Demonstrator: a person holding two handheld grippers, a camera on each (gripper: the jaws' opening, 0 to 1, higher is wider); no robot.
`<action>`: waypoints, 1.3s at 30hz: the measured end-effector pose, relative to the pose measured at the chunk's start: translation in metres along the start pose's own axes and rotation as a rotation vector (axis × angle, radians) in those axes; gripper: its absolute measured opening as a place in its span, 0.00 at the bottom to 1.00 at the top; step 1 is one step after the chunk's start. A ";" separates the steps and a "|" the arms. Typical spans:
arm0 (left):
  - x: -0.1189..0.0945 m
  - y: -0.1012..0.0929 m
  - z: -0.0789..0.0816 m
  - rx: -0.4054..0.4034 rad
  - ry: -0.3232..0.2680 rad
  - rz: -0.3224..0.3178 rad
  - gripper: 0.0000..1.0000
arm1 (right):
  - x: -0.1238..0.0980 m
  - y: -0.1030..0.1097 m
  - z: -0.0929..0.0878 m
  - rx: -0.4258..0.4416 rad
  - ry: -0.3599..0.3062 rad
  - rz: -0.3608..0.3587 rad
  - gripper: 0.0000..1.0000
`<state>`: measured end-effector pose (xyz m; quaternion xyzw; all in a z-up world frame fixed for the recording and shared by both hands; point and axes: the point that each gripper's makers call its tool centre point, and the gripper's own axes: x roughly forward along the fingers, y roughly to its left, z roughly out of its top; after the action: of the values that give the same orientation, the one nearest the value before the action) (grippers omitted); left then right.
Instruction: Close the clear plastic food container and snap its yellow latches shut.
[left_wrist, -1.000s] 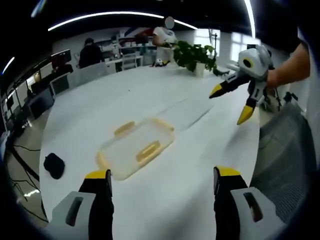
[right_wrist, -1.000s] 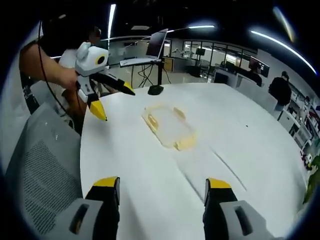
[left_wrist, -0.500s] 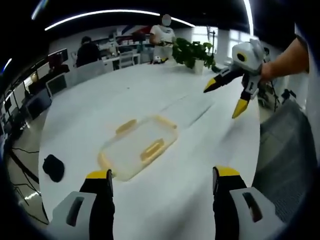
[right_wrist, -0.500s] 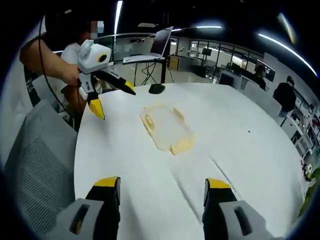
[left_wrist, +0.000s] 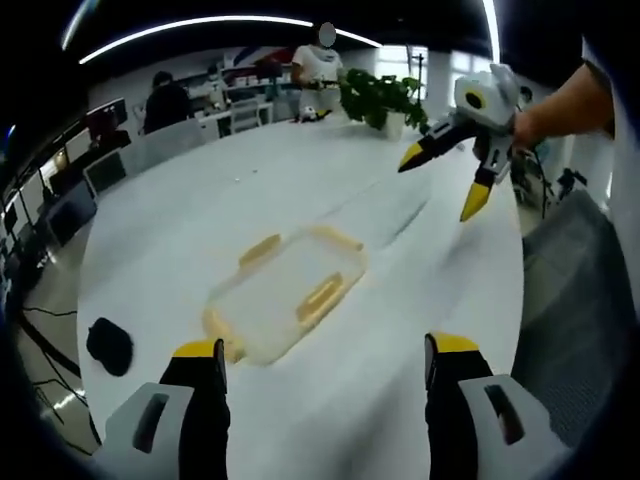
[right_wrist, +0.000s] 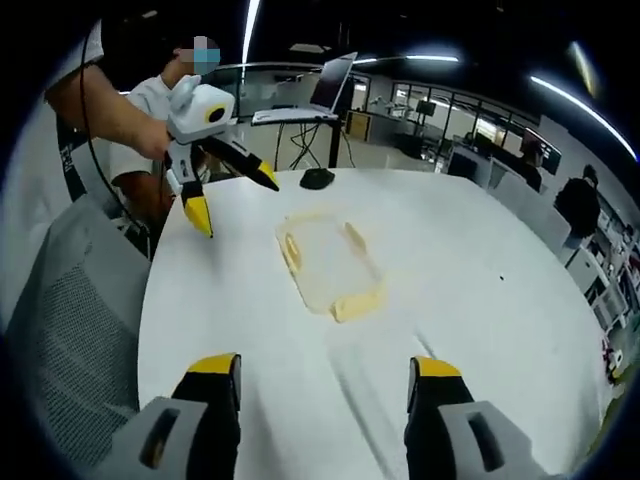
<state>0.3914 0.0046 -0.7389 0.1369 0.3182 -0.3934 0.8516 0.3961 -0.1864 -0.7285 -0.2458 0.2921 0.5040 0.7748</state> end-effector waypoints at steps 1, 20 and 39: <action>0.001 0.000 -0.001 0.004 0.003 -0.003 0.80 | 0.001 -0.001 0.000 -0.004 0.001 0.002 0.66; 0.007 0.017 -0.008 0.061 0.055 -0.051 0.78 | 0.019 -0.011 0.010 -0.053 0.018 0.049 0.65; 0.012 0.037 -0.011 0.115 0.104 -0.083 0.77 | 0.037 -0.016 0.016 -0.142 0.068 0.098 0.63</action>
<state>0.4202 0.0271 -0.7559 0.1925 0.3443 -0.4383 0.8076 0.4262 -0.1581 -0.7417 -0.3023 0.2936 0.5521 0.7195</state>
